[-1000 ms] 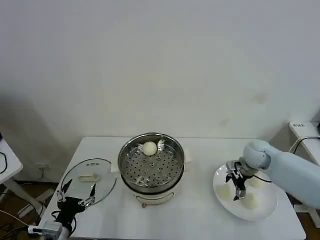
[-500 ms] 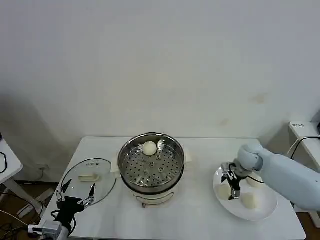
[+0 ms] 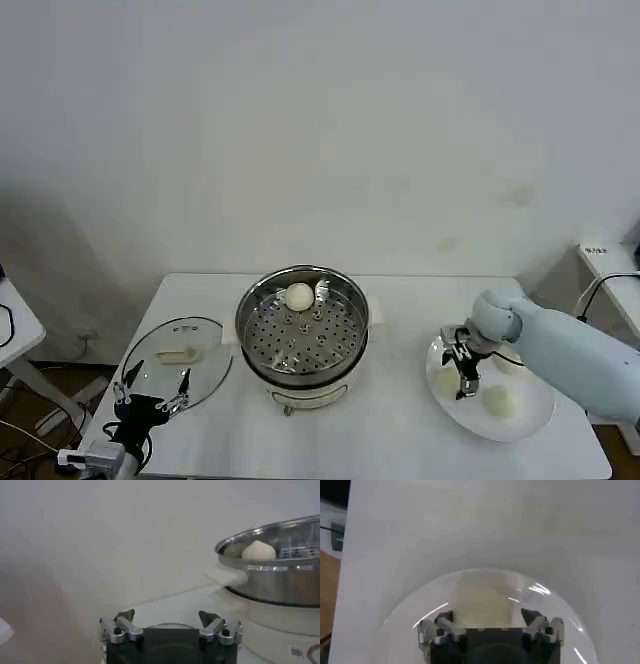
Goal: Take steamed baozi put them in steamer then cover it.
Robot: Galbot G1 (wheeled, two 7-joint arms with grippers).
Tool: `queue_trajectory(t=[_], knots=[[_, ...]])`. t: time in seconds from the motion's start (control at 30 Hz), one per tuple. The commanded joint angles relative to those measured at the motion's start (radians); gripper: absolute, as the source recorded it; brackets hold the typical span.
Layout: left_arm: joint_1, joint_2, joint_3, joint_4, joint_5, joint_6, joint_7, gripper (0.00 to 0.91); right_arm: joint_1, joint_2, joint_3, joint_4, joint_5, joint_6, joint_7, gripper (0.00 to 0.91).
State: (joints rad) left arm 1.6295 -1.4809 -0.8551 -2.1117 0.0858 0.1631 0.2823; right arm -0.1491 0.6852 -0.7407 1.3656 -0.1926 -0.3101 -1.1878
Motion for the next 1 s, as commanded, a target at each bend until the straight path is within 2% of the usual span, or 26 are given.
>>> queue_trajectory(t=[0.03, 0.37, 0.57, 0.63, 0.73, 0.83, 1.0], knots=[[-0.001, 0.000, 0.001, 0.001, 0.000, 0.000, 0.000, 0.907, -0.001, 0.003, 0.000, -0.002, -0.003, 0.001, 0.001, 0.615], [-0.003, -0.002, 0.003, -0.003, 0.001, 0.000, 0.000, 0.907, 0.036, -0.036, 0.006, 0.029, 0.025, -0.003, 0.010, 0.615], [-0.007, -0.003, 0.006, -0.009, 0.001, 0.001, 0.001, 0.907, 0.226, -0.095, -0.094, 0.085, 0.093, -0.017, 0.013, 0.615], [-0.008, -0.002, 0.005, -0.012, 0.004, 0.000, 0.002, 0.907, 0.294, -0.103, -0.111, 0.104, 0.128, -0.028, 0.010, 0.615], [-0.009, 0.001, 0.002, -0.019, 0.003, 0.001, 0.002, 0.907, 0.458, -0.090, -0.199, 0.133, 0.215, -0.057, 0.008, 0.615], [-0.009, 0.002, 0.008, -0.023, 0.006, 0.001, -0.002, 0.907, 0.631, -0.039, -0.340, 0.154, 0.331, -0.104, 0.013, 0.615], [-0.007, -0.008, 0.018, -0.029, 0.022, 0.000, -0.006, 0.907, 0.795, 0.073, -0.447, 0.157, 0.495, -0.173, 0.022, 0.615]])
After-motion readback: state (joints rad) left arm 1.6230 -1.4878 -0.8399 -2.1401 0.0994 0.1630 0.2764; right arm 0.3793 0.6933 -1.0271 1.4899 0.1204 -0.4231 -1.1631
